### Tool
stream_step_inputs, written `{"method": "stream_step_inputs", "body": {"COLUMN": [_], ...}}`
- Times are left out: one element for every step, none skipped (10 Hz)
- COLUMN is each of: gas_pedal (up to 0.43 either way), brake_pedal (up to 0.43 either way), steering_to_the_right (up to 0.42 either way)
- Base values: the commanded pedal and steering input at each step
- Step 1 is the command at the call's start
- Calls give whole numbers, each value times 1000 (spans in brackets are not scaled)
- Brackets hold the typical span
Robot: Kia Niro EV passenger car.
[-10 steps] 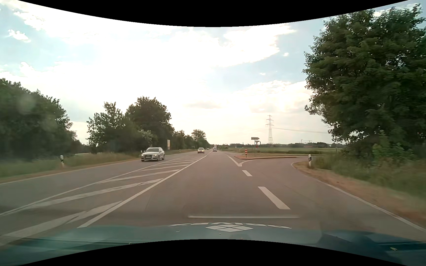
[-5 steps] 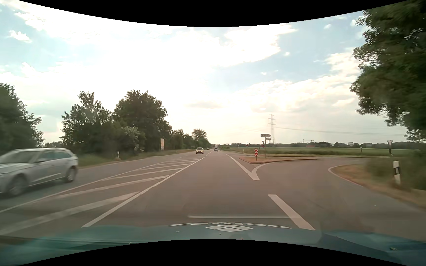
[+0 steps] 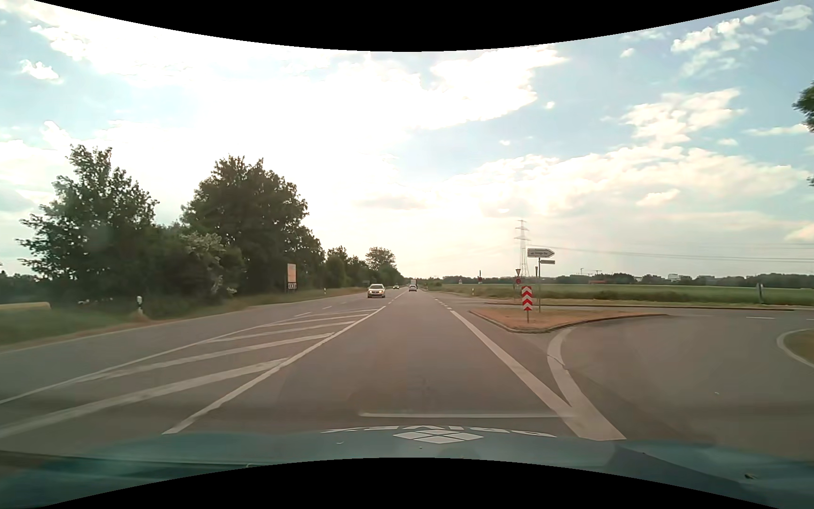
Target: Follow the waypoints while adhering to traffic rules and regulations
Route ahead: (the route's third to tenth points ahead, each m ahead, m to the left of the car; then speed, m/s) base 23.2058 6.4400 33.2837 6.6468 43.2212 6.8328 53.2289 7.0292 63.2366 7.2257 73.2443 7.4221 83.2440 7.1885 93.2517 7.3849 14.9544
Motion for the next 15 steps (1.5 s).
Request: {"method": "stream_step_inputs", "body": {"gas_pedal": [197, 197, 197, 197, 197, 197, 197, 197, 197, 197, 197, 197, 197, 197, 197], "brake_pedal": [0, 0, 0, 0, 0, 0, 0, 0, 0, 0, 0, 0, 0, 0, 0], "steering_to_the_right": [-4, -4, -4, -4, -4, -4, -4, -4, -4, -3, -3, -3, -3, -3, -3]}}
